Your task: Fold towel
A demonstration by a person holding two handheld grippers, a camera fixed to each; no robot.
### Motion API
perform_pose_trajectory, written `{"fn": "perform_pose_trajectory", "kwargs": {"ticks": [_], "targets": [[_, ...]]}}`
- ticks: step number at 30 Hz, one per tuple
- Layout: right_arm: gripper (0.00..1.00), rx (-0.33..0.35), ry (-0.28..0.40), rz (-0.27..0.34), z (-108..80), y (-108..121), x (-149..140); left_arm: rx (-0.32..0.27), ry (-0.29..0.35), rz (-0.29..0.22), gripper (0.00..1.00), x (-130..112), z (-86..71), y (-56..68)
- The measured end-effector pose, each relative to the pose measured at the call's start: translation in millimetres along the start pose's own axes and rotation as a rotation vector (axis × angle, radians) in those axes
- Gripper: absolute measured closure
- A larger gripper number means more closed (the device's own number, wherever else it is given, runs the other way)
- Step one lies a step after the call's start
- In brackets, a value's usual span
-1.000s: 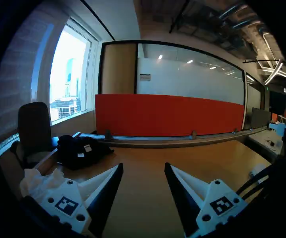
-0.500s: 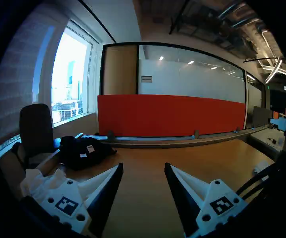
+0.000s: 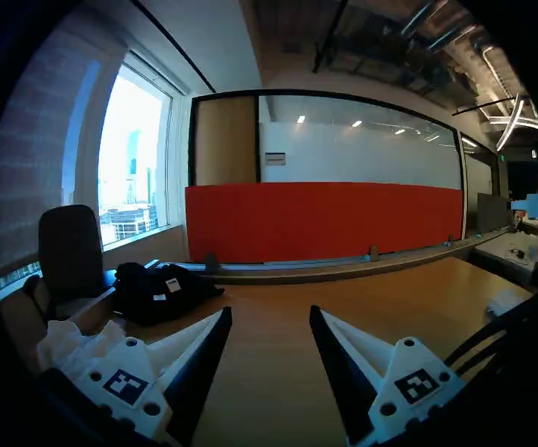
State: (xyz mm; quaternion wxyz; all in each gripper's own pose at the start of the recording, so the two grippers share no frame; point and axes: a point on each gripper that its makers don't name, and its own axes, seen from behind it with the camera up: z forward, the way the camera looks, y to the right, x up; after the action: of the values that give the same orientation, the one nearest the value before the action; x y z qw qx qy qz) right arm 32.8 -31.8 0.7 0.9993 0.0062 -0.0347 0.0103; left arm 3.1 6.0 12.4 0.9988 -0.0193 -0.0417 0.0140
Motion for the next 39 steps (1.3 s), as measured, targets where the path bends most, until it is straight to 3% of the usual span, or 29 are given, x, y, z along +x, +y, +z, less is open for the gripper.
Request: {"fn": "perform_pose_trajectory", "kwargs": {"ticks": [20, 39], "targets": [[0.01, -0.024, 0.016, -0.018, 0.7, 8, -42, 0.022, 0.054, -0.023, 0.24, -76, 3.9, -1.0], [0.01, -0.025, 0.033, -0.020, -0.5, 8, -58, 0.031, 0.090, -0.037, 0.24, -100, 8.2, -5.1]]}}
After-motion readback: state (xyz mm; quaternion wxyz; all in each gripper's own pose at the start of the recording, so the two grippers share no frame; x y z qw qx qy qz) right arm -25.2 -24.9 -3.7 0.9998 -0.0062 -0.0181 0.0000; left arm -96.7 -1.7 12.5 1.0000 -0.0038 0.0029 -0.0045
